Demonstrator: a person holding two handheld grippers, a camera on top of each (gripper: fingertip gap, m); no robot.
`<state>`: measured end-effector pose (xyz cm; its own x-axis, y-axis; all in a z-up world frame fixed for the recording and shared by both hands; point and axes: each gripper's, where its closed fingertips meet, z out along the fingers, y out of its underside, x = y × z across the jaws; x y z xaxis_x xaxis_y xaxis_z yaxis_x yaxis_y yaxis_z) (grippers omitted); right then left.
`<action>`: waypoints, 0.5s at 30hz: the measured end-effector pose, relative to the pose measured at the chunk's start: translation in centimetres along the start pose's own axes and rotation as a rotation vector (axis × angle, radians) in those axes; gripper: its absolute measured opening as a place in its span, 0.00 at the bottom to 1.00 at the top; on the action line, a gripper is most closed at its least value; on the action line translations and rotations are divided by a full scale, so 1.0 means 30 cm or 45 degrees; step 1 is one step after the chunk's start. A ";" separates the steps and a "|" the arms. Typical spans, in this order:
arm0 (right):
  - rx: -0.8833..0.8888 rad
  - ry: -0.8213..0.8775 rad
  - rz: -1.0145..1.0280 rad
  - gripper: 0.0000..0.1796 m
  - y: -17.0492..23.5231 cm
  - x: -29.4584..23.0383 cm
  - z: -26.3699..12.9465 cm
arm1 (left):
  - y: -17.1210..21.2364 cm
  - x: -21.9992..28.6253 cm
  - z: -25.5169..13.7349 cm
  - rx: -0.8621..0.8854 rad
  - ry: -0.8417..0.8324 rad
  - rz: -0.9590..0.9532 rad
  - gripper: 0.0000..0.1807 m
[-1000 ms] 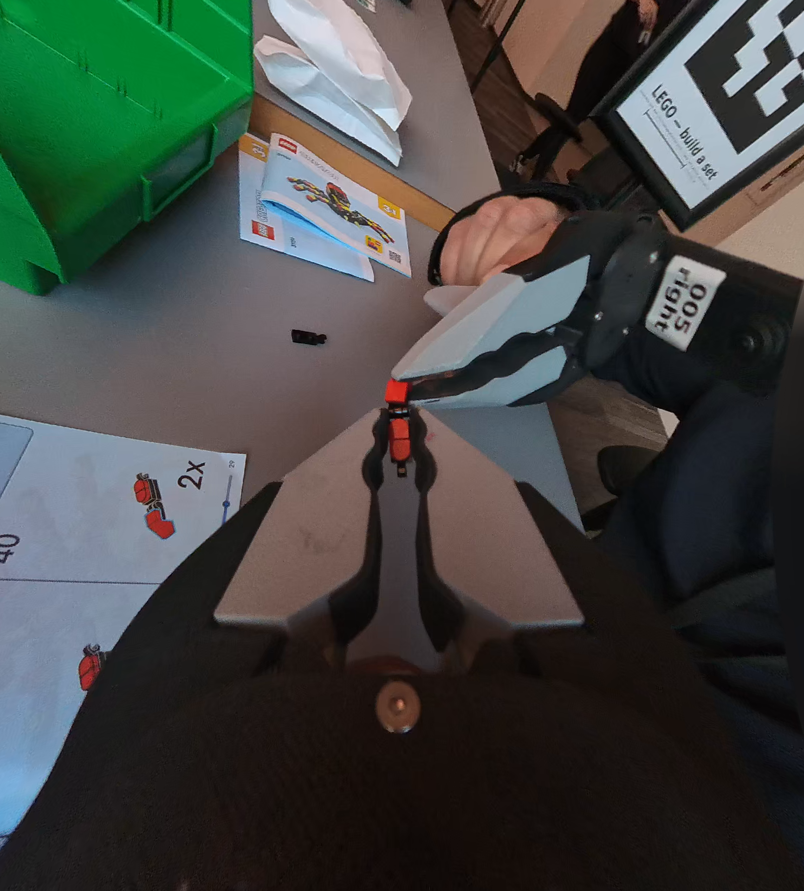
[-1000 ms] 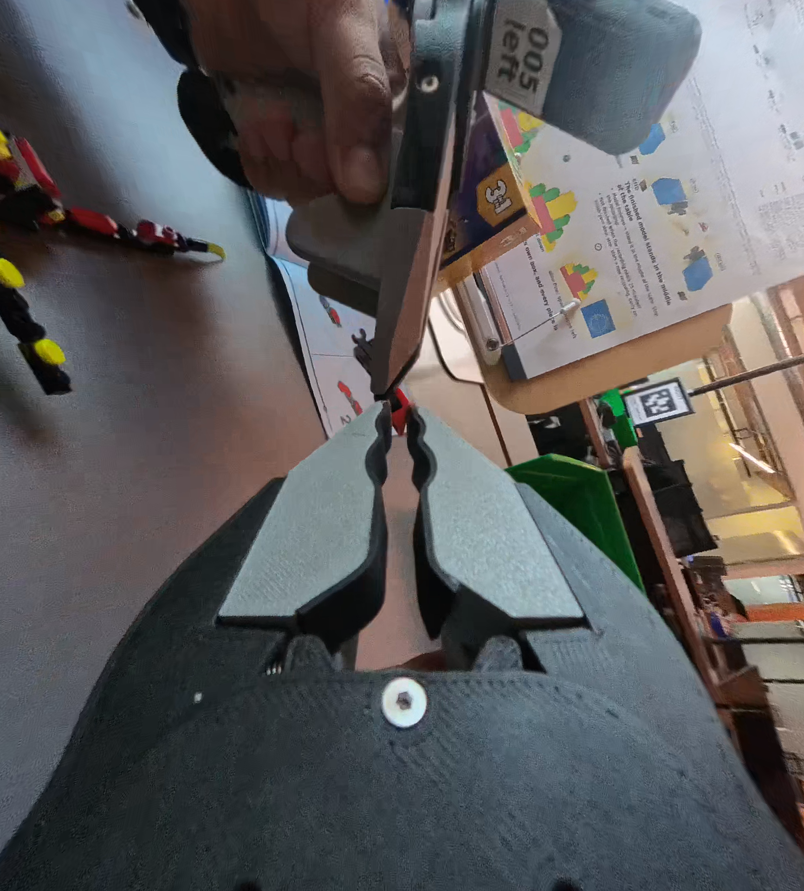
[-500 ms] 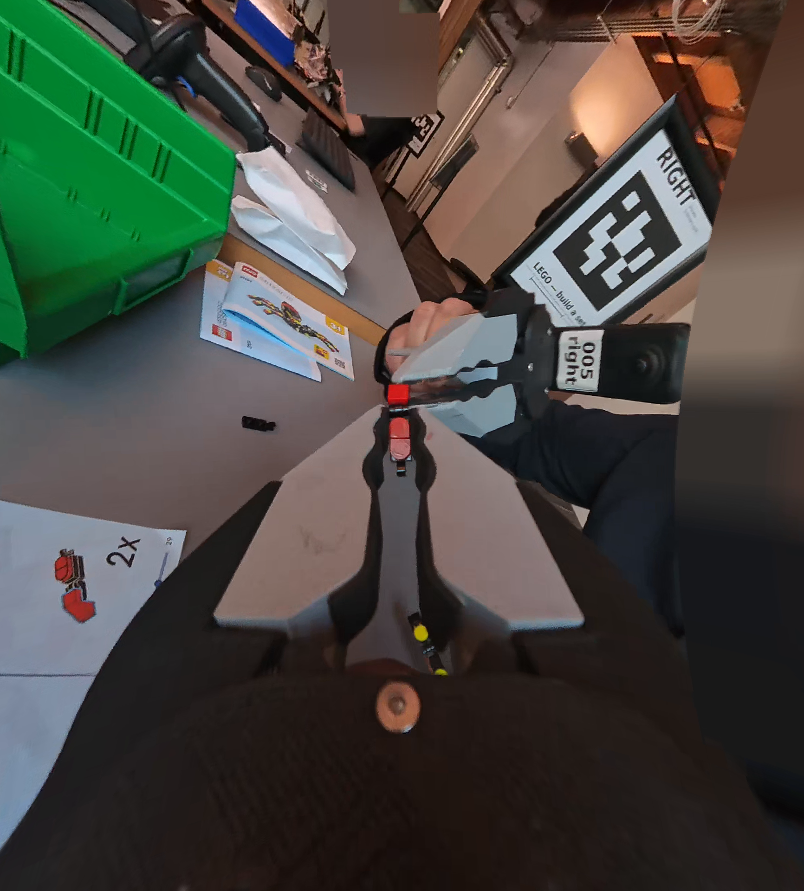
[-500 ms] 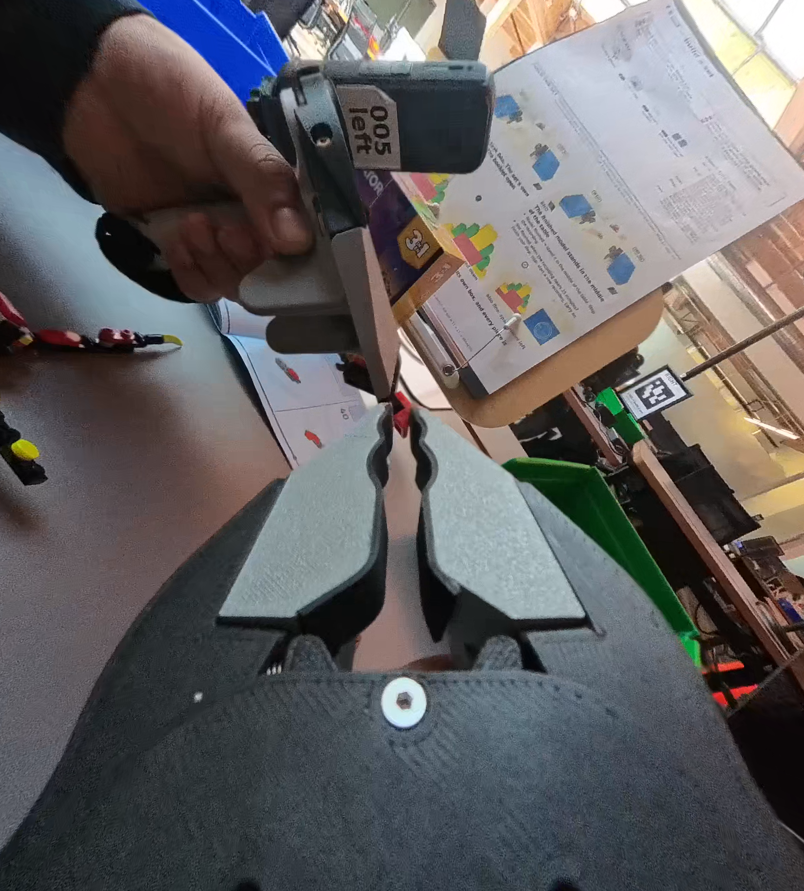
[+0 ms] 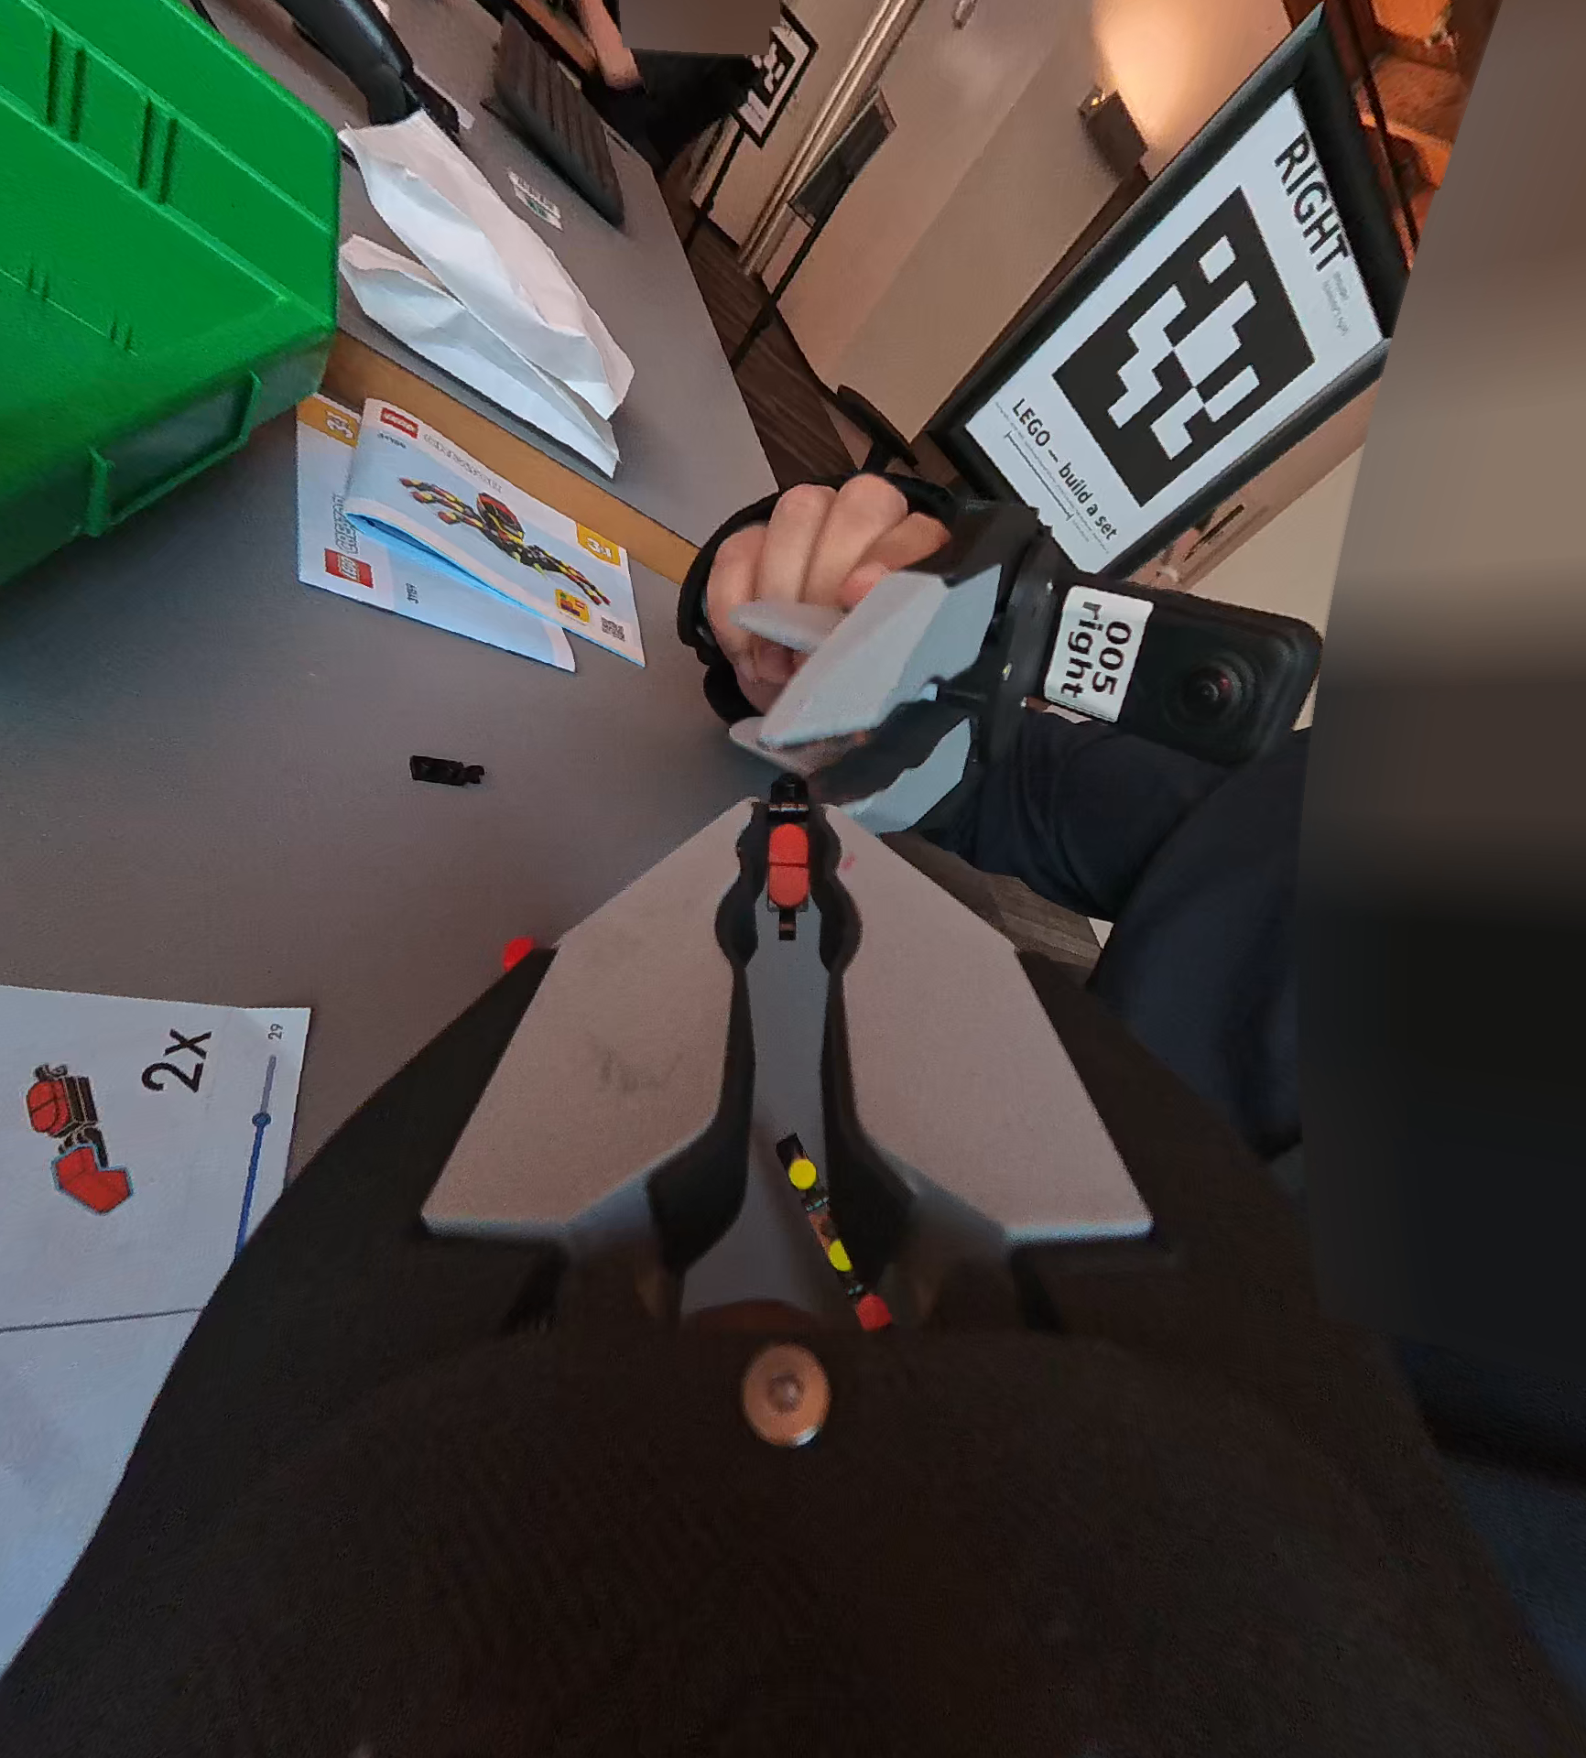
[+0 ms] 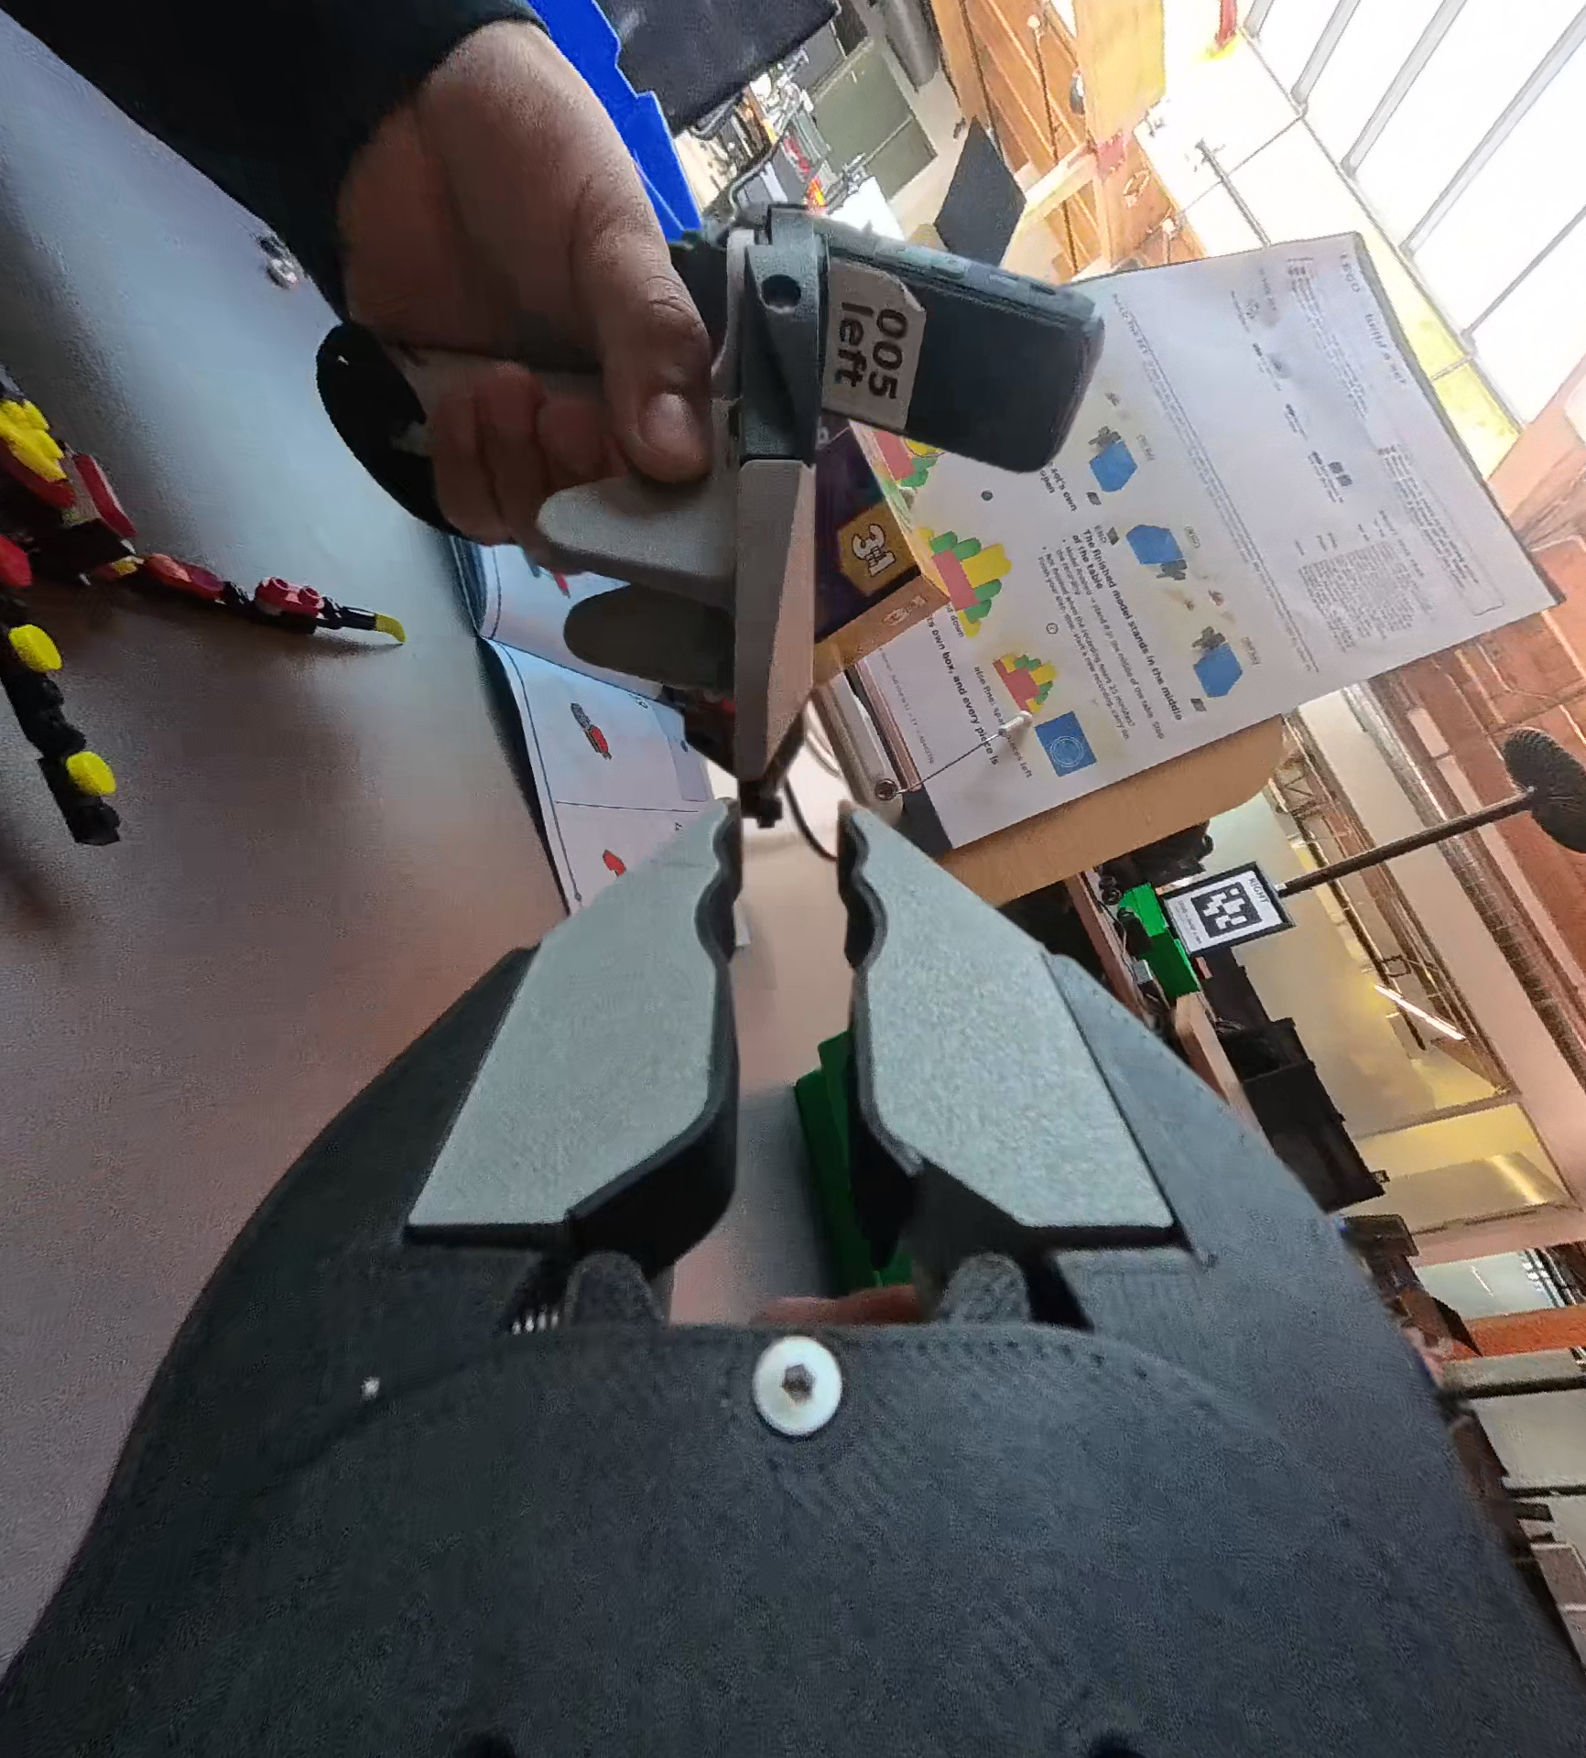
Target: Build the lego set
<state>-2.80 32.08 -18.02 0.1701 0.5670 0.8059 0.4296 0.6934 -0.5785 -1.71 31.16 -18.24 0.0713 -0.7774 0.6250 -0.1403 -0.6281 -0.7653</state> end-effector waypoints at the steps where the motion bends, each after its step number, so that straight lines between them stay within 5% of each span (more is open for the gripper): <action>1: 0.013 -0.009 0.001 0.05 -0.004 -0.005 -0.001 | -0.003 0.002 -0.002 0.008 0.016 -0.003 0.03; 4: 0.005 -0.097 0.038 0.01 0.017 -0.036 0.007 | 0.032 -0.028 -0.002 -0.069 -0.027 0.080 0.03; 10: 0.049 -0.206 0.088 0.13 0.024 -0.066 0.002 | 0.075 -0.022 0.011 -0.177 -0.041 0.293 0.03; 15: 0.015 -0.147 -0.121 0.02 0.009 -0.088 0.005 | 0.076 -0.022 0.006 -0.173 -0.020 0.285 0.03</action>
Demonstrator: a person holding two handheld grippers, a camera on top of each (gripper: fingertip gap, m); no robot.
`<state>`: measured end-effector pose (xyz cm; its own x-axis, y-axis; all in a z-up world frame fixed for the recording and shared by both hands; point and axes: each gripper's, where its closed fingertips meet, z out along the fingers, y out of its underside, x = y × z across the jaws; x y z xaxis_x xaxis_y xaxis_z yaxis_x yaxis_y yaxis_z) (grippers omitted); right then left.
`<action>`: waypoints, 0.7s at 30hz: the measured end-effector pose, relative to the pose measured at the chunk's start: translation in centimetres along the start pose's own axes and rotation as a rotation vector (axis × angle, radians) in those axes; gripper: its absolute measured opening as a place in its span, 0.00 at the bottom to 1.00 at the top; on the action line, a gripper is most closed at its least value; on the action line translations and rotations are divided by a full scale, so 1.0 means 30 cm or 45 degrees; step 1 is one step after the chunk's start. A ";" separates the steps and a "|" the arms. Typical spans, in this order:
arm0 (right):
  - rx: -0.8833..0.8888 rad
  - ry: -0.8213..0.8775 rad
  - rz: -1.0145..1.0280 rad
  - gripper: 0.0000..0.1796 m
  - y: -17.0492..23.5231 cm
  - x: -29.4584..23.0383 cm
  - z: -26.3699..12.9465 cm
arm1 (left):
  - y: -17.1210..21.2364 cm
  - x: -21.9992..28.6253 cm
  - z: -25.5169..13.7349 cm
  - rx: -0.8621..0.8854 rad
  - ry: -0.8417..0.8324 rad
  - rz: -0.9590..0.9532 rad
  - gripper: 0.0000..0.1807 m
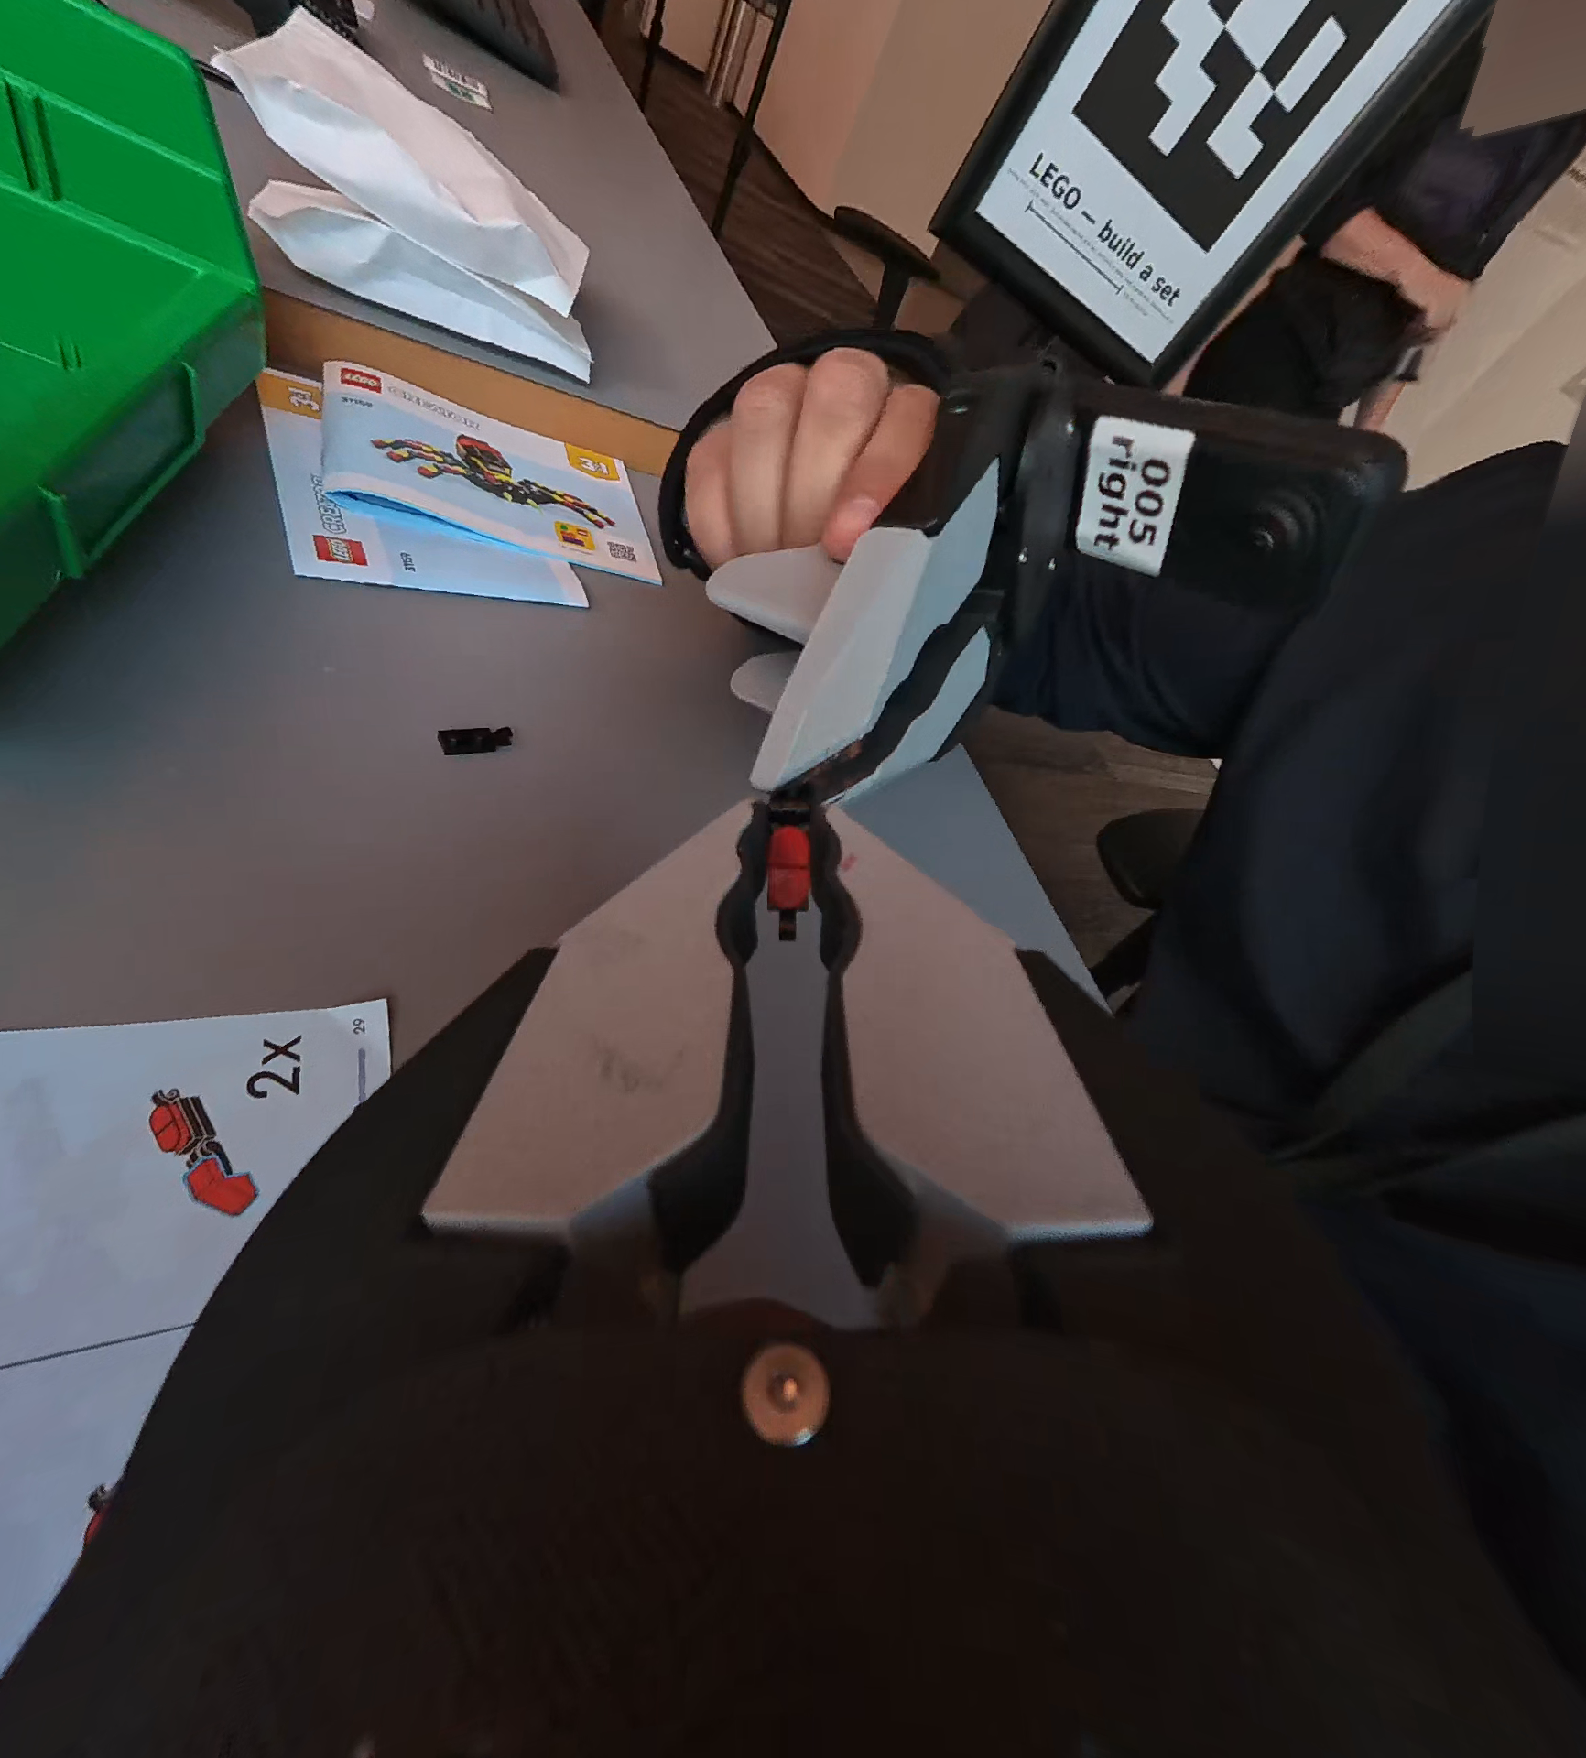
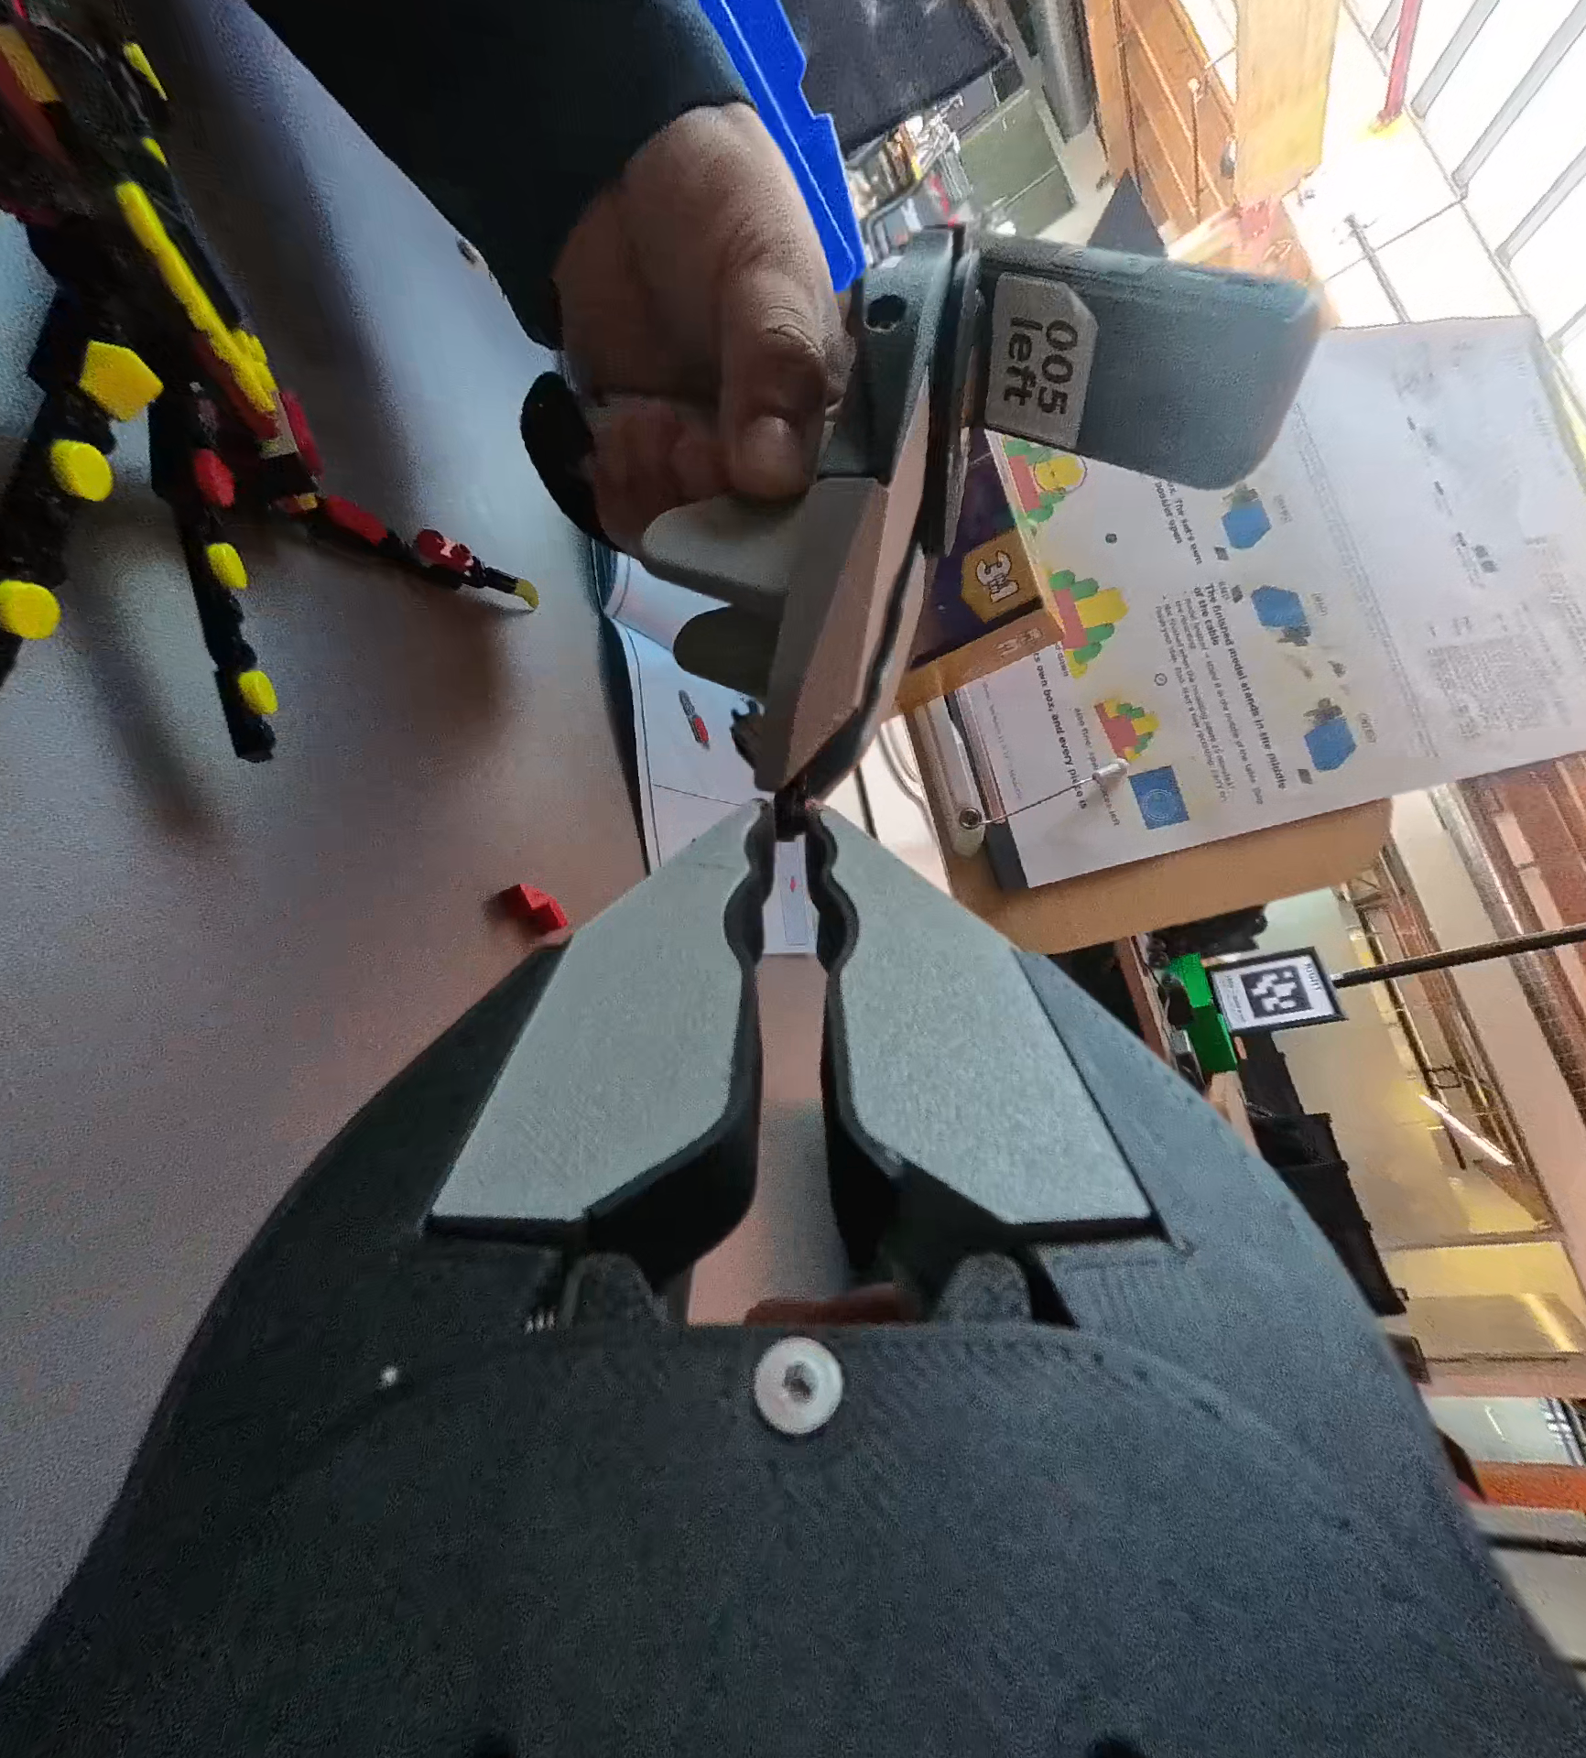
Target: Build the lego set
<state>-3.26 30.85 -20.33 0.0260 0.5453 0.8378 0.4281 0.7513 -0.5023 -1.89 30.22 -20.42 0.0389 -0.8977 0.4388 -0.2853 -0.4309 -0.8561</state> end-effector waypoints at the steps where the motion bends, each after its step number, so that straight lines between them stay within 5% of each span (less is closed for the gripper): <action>1: -0.009 0.011 -0.015 0.02 0.001 0.001 0.001 | -0.002 0.001 -0.002 0.008 0.011 -0.002 0.03; 5: -0.019 0.056 -0.001 0.01 0.008 0.016 0.006 | 0.014 -0.028 -0.024 -0.032 0.003 -0.042 0.10; 15: -0.037 0.041 -0.062 0.01 0.004 -0.022 0.031 | 0.062 -0.014 -0.022 -0.142 0.018 -0.081 0.04; 21: -0.080 0.170 0.022 0.01 0.025 0.044 0.024 | 0.046 -0.042 -0.023 -0.113 -0.050 -0.056 0.12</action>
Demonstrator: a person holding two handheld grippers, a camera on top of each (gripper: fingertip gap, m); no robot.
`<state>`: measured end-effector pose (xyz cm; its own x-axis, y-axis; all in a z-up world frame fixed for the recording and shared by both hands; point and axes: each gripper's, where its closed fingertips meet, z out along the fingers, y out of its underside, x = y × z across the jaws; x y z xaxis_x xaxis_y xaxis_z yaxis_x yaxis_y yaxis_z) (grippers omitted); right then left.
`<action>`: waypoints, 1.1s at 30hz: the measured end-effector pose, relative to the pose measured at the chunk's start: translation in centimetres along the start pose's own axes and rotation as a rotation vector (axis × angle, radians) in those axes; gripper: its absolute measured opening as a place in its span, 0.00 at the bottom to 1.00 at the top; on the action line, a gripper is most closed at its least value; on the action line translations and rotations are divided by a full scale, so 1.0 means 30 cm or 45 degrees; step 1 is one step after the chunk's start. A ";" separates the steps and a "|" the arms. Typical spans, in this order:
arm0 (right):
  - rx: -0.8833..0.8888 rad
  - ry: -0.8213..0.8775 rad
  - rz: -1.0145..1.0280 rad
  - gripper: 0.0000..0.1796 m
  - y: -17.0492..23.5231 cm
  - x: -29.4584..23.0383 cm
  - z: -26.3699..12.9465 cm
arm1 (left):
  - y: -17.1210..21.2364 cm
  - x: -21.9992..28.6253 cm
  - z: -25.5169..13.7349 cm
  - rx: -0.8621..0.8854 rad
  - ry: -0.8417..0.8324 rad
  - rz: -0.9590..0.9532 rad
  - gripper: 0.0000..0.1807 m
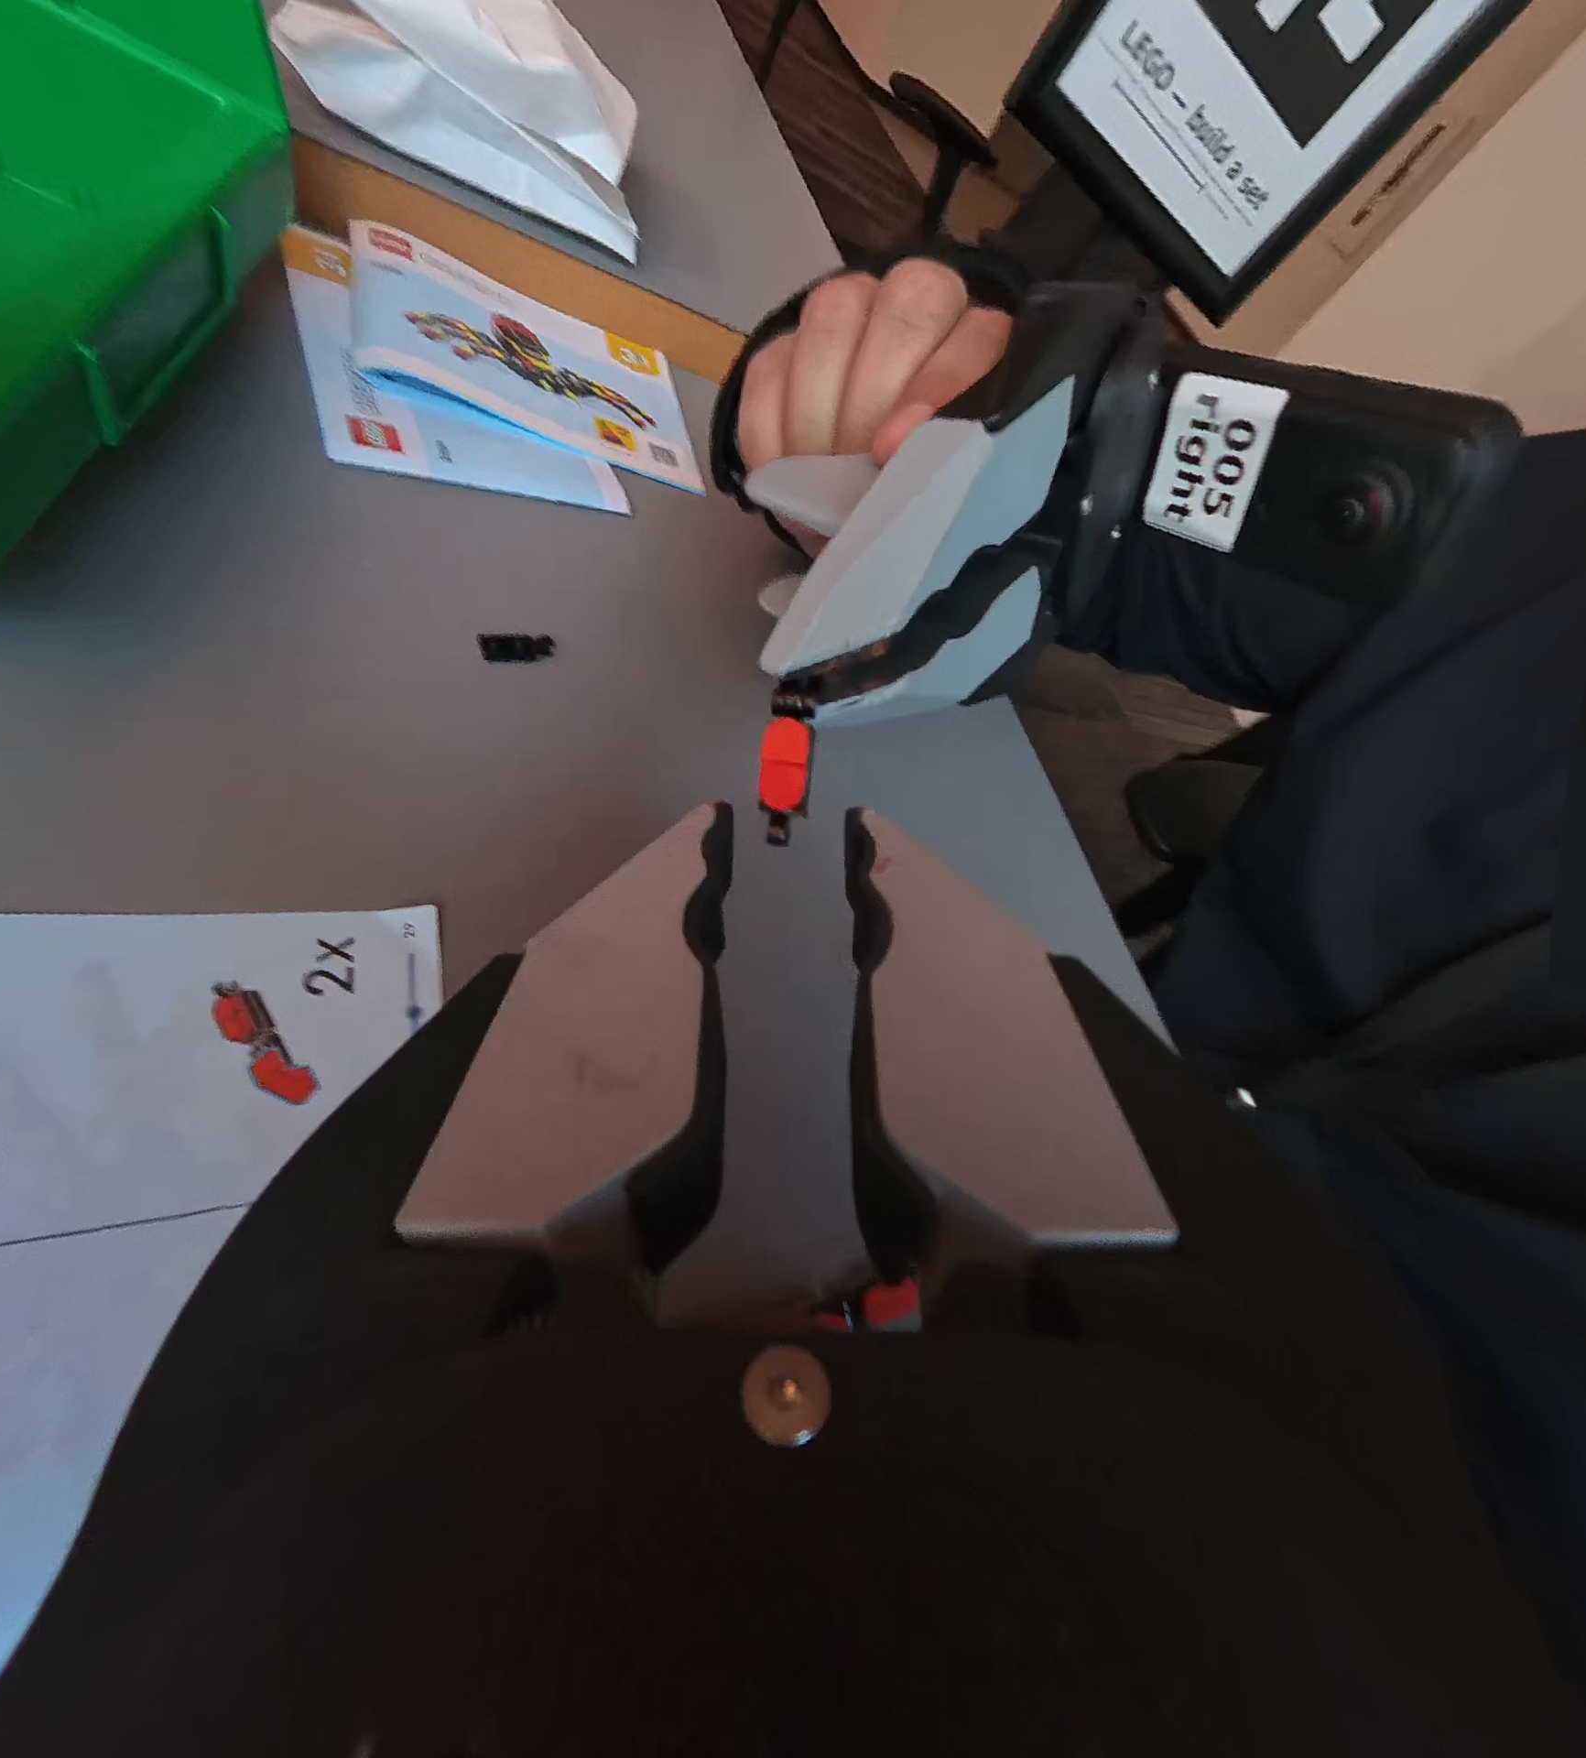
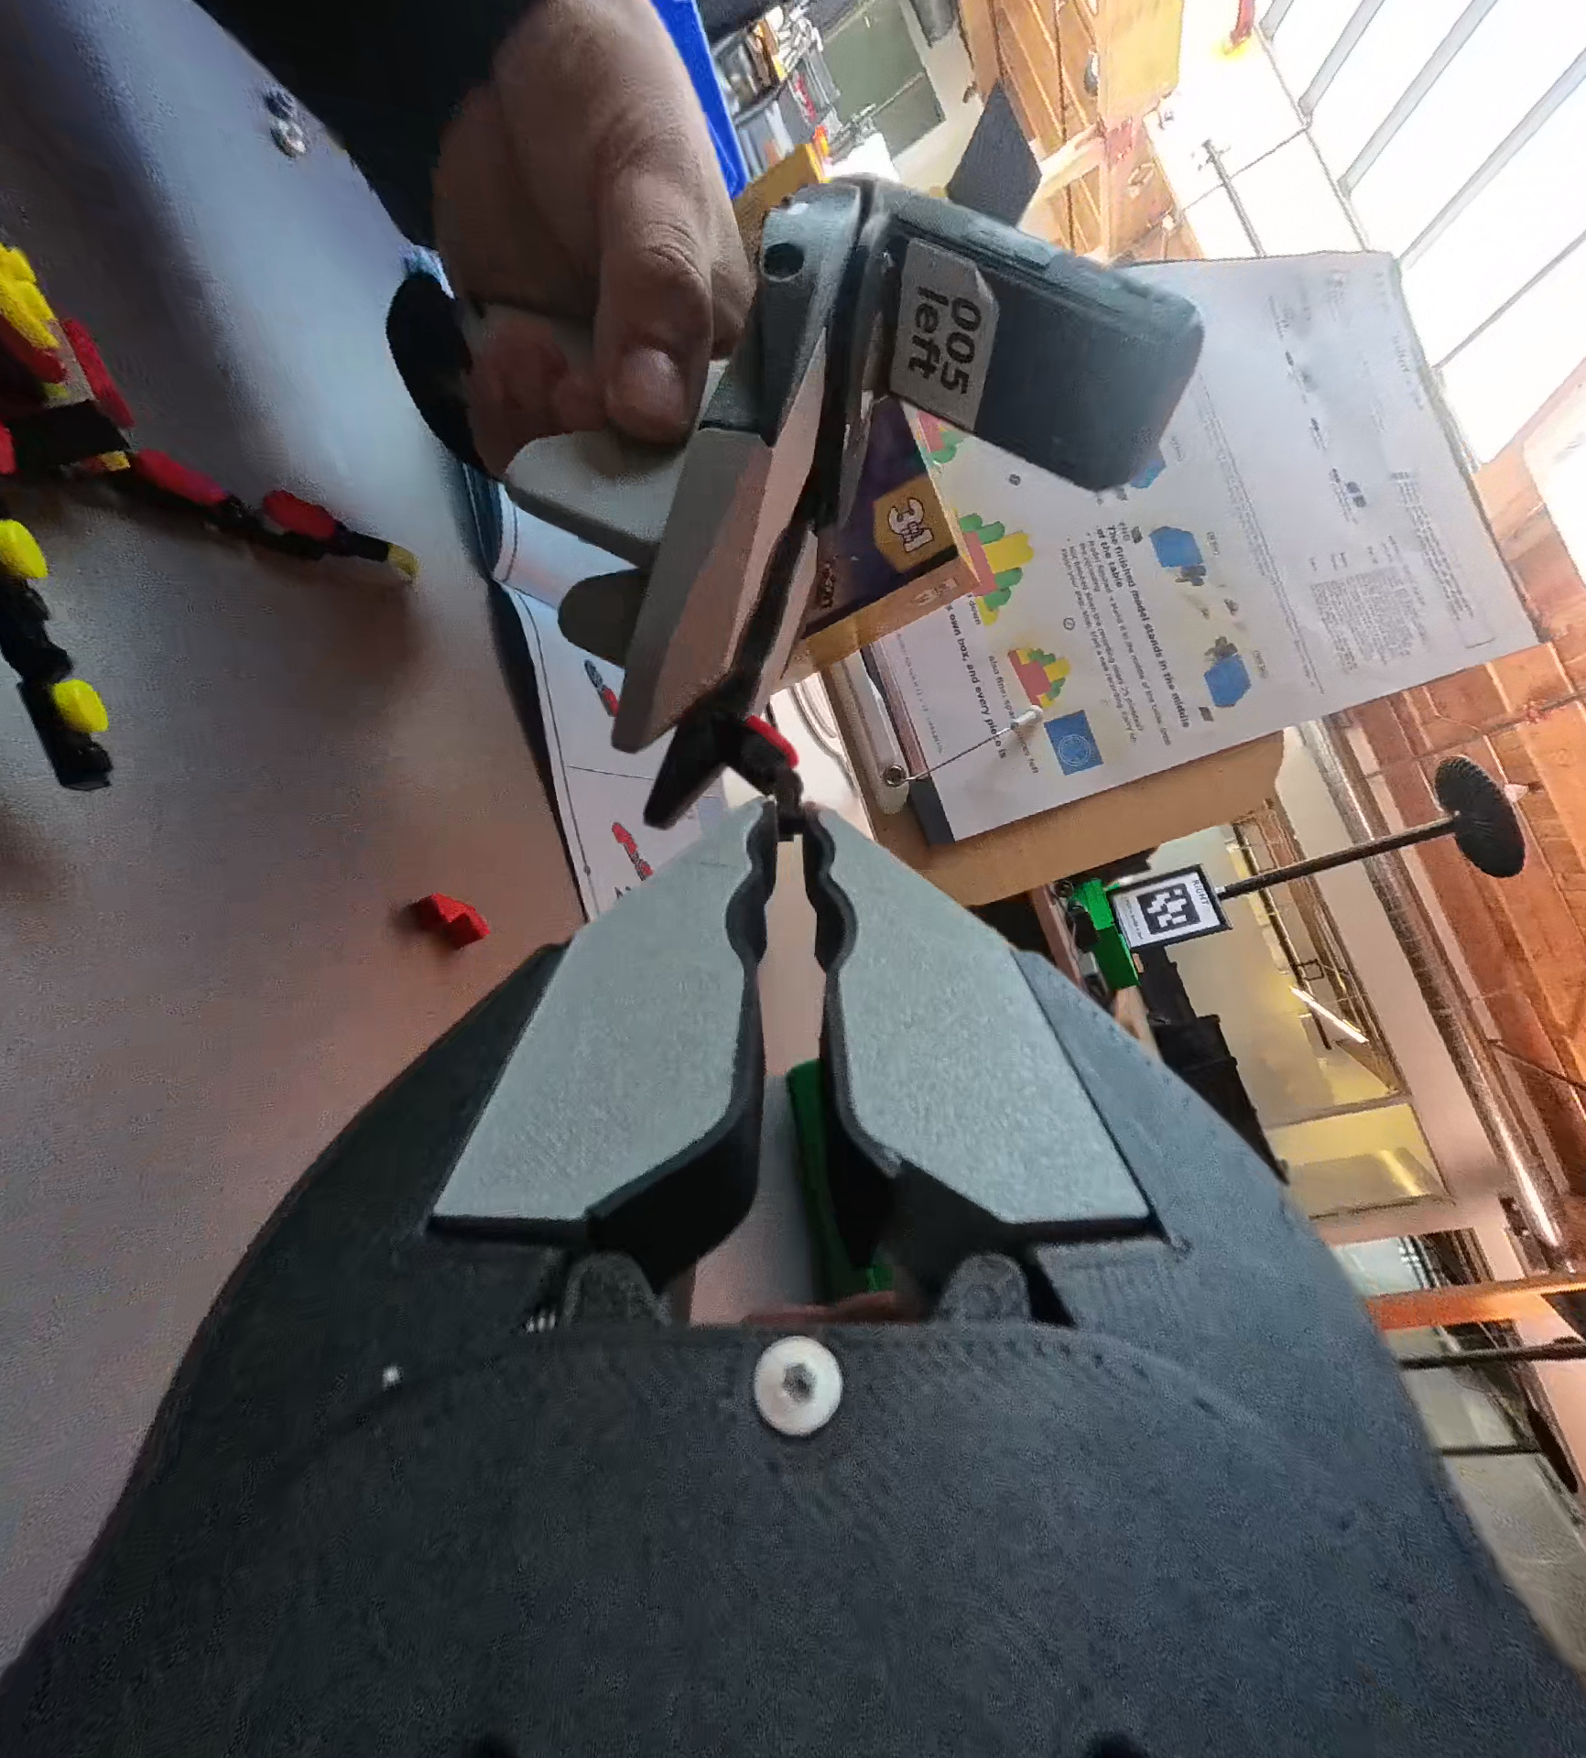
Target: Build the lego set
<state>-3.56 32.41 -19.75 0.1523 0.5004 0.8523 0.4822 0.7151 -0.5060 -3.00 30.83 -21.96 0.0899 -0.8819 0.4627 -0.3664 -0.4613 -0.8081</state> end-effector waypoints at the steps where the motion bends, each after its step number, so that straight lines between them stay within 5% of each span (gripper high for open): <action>1: -0.006 -0.004 0.040 0.01 0.004 0.001 0.002 | -0.012 -0.009 -0.003 0.019 -0.044 0.043 0.11; 5: -0.012 0.053 0.144 0.01 0.023 0.039 -0.002 | -0.006 -0.051 -0.009 -0.058 -0.253 0.199 0.15; 13: 0.084 0.124 -0.060 0.01 -0.056 0.025 -0.033 | -0.049 0.090 -0.002 0.080 0.113 0.063 0.17; 17: 0.119 0.135 -0.059 0.01 -0.079 0.025 -0.041 | -0.060 0.094 -0.021 0.124 0.150 0.043 0.03; 20: 0.117 0.122 -0.077 0.01 -0.082 0.013 -0.040 | -0.049 0.090 -0.024 0.103 0.158 0.031 0.03; 33: -0.051 -0.037 -0.714 0.02 -0.035 -0.193 0.017 | 0.185 0.010 -0.006 -0.523 -0.153 0.200 0.03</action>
